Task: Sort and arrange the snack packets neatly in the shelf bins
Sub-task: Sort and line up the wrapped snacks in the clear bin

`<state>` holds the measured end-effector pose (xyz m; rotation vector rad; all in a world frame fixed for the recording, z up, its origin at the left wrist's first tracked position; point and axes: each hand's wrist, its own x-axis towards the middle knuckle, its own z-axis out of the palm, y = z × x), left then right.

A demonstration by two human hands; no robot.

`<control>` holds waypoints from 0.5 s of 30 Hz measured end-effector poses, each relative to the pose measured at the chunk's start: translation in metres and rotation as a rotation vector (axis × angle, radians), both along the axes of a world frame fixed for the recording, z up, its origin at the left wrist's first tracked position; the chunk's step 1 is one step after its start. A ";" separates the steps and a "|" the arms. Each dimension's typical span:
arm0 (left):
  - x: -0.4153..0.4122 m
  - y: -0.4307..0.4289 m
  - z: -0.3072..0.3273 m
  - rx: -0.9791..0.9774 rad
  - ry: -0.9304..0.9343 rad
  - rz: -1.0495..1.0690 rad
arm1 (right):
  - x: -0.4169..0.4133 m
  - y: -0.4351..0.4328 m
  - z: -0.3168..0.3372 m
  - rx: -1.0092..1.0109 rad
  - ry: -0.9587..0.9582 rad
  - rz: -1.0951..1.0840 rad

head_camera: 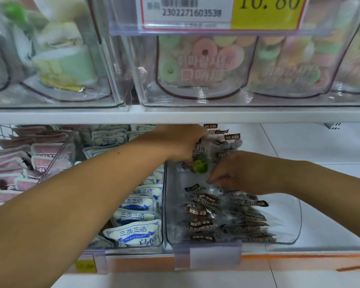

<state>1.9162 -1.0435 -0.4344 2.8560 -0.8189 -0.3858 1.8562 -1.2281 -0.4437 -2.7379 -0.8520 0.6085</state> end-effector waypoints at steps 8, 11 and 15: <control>0.002 0.009 -0.008 -0.144 -0.069 0.065 | 0.030 0.029 -0.007 -0.206 0.191 -0.021; 0.001 0.009 -0.009 -0.161 -0.095 0.088 | 0.035 0.038 -0.024 -0.380 0.222 0.024; 0.000 0.010 -0.006 -0.135 -0.117 0.088 | 0.036 0.040 -0.026 -0.422 0.185 0.051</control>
